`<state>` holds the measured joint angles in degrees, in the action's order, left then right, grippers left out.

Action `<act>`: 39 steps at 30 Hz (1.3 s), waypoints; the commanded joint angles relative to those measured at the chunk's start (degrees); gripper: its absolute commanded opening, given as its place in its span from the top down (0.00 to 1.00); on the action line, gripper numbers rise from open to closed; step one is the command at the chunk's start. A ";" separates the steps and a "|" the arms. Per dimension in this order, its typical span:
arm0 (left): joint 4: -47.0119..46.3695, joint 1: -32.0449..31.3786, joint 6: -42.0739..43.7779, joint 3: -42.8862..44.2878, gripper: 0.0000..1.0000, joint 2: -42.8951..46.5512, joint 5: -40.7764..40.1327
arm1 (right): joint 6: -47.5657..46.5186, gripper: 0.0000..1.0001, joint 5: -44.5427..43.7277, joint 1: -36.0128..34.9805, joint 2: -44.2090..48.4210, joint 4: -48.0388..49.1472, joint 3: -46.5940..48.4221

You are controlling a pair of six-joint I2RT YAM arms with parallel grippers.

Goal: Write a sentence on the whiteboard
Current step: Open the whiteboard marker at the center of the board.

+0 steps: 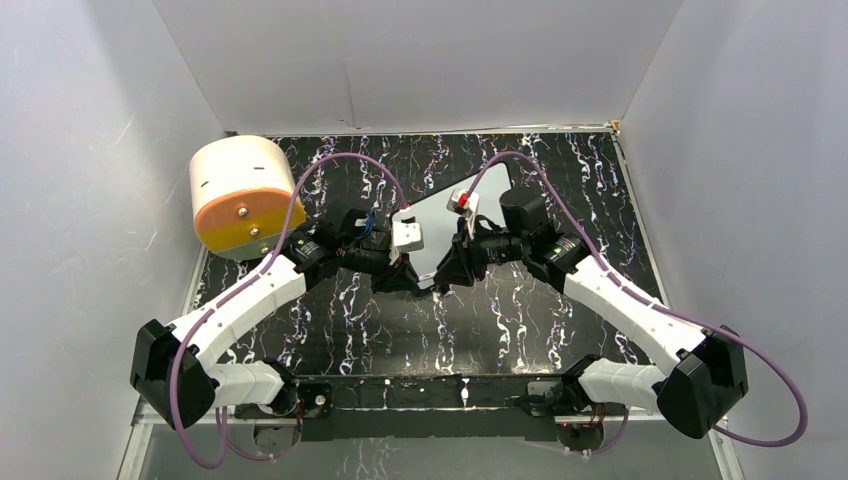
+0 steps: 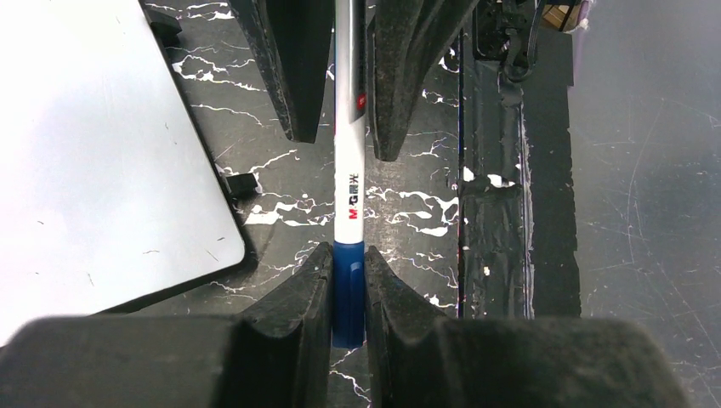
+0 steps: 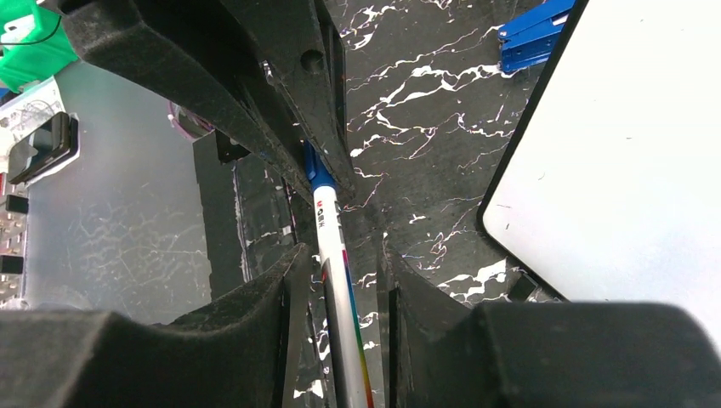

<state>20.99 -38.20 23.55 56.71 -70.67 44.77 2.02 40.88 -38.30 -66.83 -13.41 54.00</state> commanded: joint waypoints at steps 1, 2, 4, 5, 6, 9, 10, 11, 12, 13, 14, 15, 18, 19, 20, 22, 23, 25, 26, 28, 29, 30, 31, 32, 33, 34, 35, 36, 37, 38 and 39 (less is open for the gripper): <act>-0.27 0.27 0.09 0.05 1.00 0.98 2.39 | 0.88 0.60 1.68 -0.04 0.04 3.05 2.12; -0.28 0.31 0.09 0.03 1.00 0.91 2.49 | 1.01 0.60 1.86 -0.09 0.03 3.15 2.15; -0.32 0.25 0.07 0.00 1.00 0.81 2.65 | 1.18 0.60 2.28 -0.02 0.03 3.70 2.00; -0.32 0.21 0.08 0.14 1.00 0.80 2.64 | 1.22 0.61 2.48 -0.06 0.03 3.97 1.98; -0.27 0.22 0.09 0.09 1.00 0.75 2.68 | 1.31 0.61 2.59 -0.07 0.03 4.13 1.94; -0.30 0.28 0.18 0.15 1.00 0.80 2.52 | 1.58 0.62 3.03 -0.06 0.03 4.45 1.88; -0.32 0.30 0.18 0.08 1.00 0.80 2.50 | 1.58 0.63 3.27 -0.03 0.04 4.46 1.78; -0.33 0.20 0.18 0.08 1.00 0.81 2.47 | 1.64 0.64 3.31 -0.04 0.04 4.49 1.73; -0.33 0.30 0.18 0.11 1.00 0.80 2.58 | 1.63 0.65 3.37 -0.07 0.04 4.48 1.69; -0.29 0.26 0.18 0.13 1.00 0.88 2.55 | 1.59 0.67 3.45 -0.05 0.03 4.31 1.64; -0.31 0.26 0.18 0.09 1.00 0.89 2.46 | 1.59 0.70 3.50 -0.06 0.03 4.15 1.56; -0.31 0.27 0.18 0.13 1.00 0.93 2.32 | 1.50 0.71 3.60 -0.02 -0.02 4.00 1.57; -0.27 0.26 0.24 0.15 1.00 1.35 1.74 | 0.64 0.73 4.52 -0.02 -0.38 2.86 1.99; -0.33 0.27 0.26 0.08 1.00 1.47 1.65 | 0.40 0.73 4.85 -0.07 -0.42 2.31 2.19; -0.32 0.35 0.29 0.03 1.00 1.58 1.63 | 0.05 0.74 5.21 -0.02 -0.49 1.97 2.34; -0.32 0.52 0.27 0.11 1.00 1.59 1.52 | -0.44 0.75 5.49 -0.03 -0.74 0.92 2.63; -0.28 0.54 0.27 0.15 1.00 1.59 1.53 | -0.80 0.76 5.58 -0.02 -0.82 0.46 2.78; -0.29 0.58 0.18 0.22 1.00 1.58 1.84 | -1.41 0.76 5.93 -0.04 -0.90 -0.33 2.96; -0.33 0.66 0.18 0.18 1.00 1.59 2.01 | -1.67 0.76 6.06 -0.02 -0.96 -0.58 3.08; -0.33 0.73 0.18 0.26 1.00 1.60 2.07 | -1.93 0.76 6.60 -0.08 -1.07 -0.96 3.23; -0.33 0.79 0.18 0.25 1.00 1.59 2.07 | -1.93 0.77 6.66 -0.04 -1.16 -1.06 3.24; -0.34 0.84 0.18 0.26 1.00 1.67 2.07 | -1.93 0.78 6.81 -0.06 -1.26 -1.28 3.38; -0.28 0.91 0.11 0.29 1.00 1.68 2.07 | -1.93 0.79 7.14 -0.02 -1.41 -1.46 3.41; -0.28 0.95 0.09 0.31 1.00 1.68 2.09 | -1.93 0.79 7.32 -0.08 -1.52 -1.70 3.52; -0.33 1.01 0.09 0.26 1.00 1.68 2.11 | -3.16 0.79 7.48 -0.02 -1.68 -2.04 3.67; -0.28 1.06 0.14 0.32 1.00 1.68 2.21 | -3.87 0.80 7.72 -0.04 -1.83 -2.52 3.84; -0.40 1.10 0.10 0.33 1.00 1.68 2.20 | -4.33 0.80 7.84 -0.06 -1.96 -3.05 3.99; -0.48 1.18 -0.02 0.28 1.00 1.68 2.24 | -4.91 0.81 8.04 -0.02 -2.02 -3.52 4.12; -0.60 1.27 -0.22 0.37 1.00 1.68 2.20 | -5.47 0.82 8.14 -0.06 -2.07 -4.07 4.16; -0.62 1.36 -0.30 0.39 1.00 1.61 2.27 | -5.99 0.83 8.16 -0.04 -2.08 -4.55 4.35; -0.63 1.48 -0.34 0.45 1.00 1.60 2.28 | -6.70 0.84 8.20 -0.10 -2.12 -5.13 4.52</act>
<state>21.54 -37.82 23.59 56.71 -70.67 46.33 -1.37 46.57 -38.24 -68.64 -14.83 55.88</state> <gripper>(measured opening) 0.141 0.223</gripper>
